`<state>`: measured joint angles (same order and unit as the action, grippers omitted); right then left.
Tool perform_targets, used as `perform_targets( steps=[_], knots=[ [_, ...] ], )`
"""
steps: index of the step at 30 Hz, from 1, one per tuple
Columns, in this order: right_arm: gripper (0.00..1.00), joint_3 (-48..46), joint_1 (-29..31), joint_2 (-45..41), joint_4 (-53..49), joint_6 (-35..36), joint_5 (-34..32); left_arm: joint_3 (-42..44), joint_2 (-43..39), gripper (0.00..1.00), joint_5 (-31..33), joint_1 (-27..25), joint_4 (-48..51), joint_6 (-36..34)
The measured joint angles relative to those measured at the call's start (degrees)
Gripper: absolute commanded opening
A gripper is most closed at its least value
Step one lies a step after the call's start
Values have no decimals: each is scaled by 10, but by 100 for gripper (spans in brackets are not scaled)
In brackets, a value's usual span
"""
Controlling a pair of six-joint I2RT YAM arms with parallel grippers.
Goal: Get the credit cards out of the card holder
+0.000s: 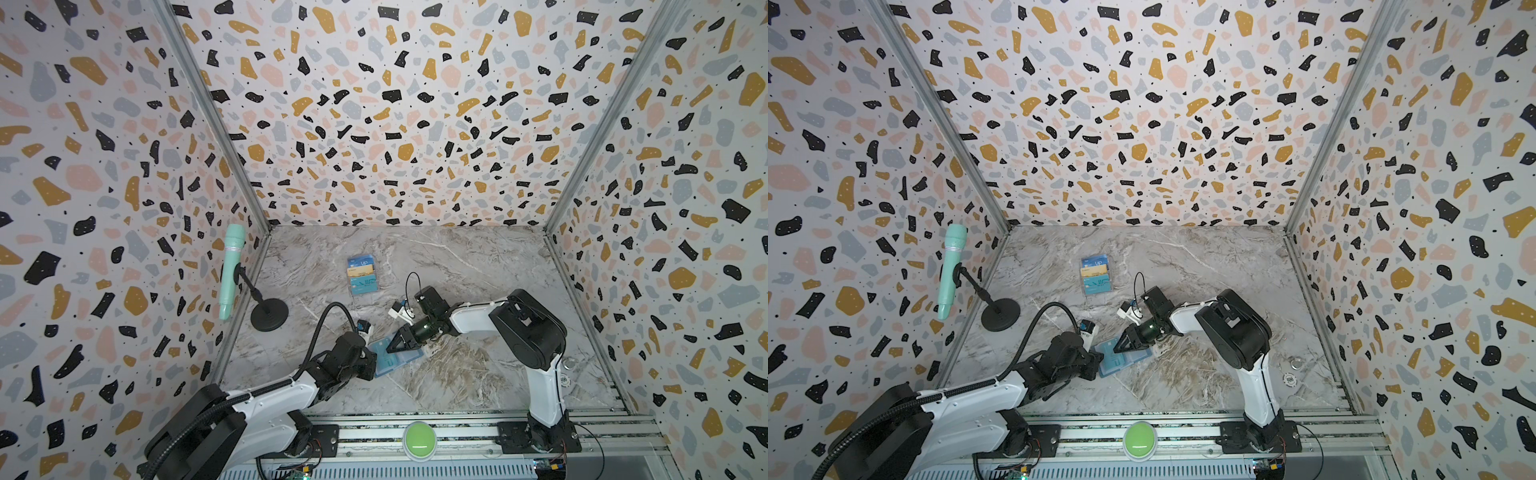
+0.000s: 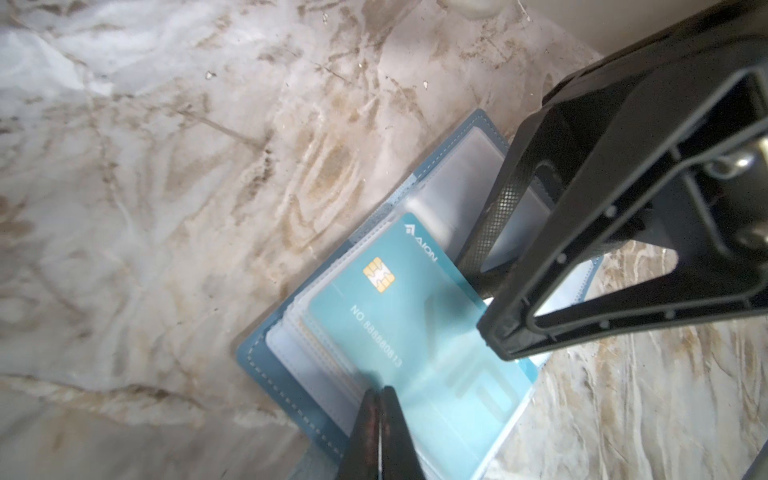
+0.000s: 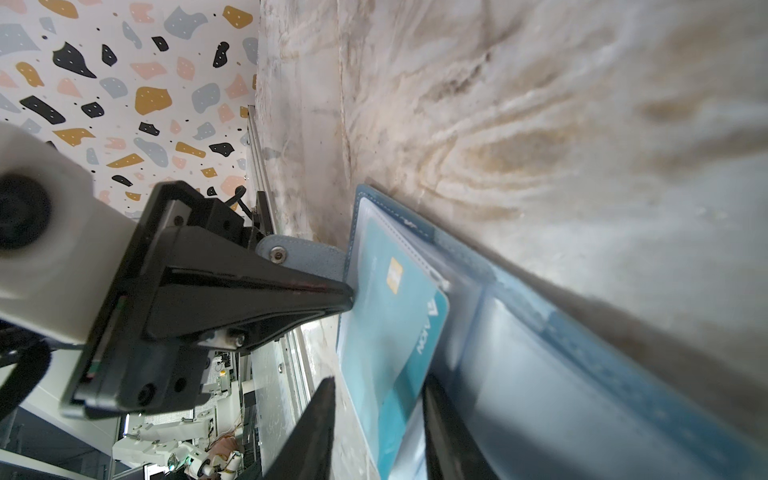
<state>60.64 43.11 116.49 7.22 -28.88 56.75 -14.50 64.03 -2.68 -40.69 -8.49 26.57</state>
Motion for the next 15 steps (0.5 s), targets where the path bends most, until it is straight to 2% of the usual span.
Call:
perform_targets(
  steps=[15],
  knots=[
    [32,3,6,-12,-3,-9,-21,0,-4,7,3,0,6,0]
  ],
)
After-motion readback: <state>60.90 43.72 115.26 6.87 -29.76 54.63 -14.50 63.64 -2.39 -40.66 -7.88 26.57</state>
